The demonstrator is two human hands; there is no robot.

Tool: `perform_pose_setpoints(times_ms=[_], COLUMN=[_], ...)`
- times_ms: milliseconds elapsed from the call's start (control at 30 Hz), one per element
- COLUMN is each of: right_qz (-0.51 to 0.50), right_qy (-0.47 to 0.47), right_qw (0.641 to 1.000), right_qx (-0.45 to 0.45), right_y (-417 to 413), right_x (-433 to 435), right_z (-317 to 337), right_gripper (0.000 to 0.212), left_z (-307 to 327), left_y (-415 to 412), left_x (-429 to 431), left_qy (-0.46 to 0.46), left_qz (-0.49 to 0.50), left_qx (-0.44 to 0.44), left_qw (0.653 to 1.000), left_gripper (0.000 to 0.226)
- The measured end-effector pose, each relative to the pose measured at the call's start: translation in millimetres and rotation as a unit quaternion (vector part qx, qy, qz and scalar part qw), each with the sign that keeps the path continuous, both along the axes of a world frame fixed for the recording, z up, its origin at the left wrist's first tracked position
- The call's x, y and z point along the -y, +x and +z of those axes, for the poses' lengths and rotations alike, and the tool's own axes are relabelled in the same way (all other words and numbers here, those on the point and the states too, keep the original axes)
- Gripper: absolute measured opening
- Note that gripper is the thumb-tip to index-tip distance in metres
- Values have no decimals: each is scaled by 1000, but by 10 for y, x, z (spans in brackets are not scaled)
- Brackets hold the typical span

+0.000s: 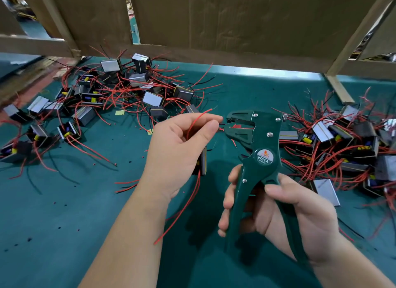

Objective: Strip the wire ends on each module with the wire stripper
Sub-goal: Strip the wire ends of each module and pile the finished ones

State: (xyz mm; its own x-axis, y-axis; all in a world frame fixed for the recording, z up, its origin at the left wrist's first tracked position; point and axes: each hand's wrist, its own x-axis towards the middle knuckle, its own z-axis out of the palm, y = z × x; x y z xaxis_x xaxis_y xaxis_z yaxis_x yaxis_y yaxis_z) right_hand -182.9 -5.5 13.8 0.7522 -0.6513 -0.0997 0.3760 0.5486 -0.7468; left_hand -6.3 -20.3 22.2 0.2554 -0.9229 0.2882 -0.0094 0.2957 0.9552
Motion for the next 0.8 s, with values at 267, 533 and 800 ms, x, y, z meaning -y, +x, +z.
perform_pose_setpoints(times_ms=[267, 533, 800], right_qz=[-16, -20, -14], right_qy=[-37, -31, -30], right_qw=[998, 999, 999], right_qx=[-44, -39, -40], right_y=[2, -17, -20], right_x=[-48, -41, -38], right_z=[-57, -60, -54], right_gripper=[51, 47, 45], left_z=[-5, -17, 3], left_y=[-34, -53, -60], left_x=[-20, -15, -8], left_qy=[-41, -48, -37], left_qz=[46, 17, -1], left_qx=[45, 5, 11], left_qw=[997, 999, 999], left_gripper=[26, 18, 24])
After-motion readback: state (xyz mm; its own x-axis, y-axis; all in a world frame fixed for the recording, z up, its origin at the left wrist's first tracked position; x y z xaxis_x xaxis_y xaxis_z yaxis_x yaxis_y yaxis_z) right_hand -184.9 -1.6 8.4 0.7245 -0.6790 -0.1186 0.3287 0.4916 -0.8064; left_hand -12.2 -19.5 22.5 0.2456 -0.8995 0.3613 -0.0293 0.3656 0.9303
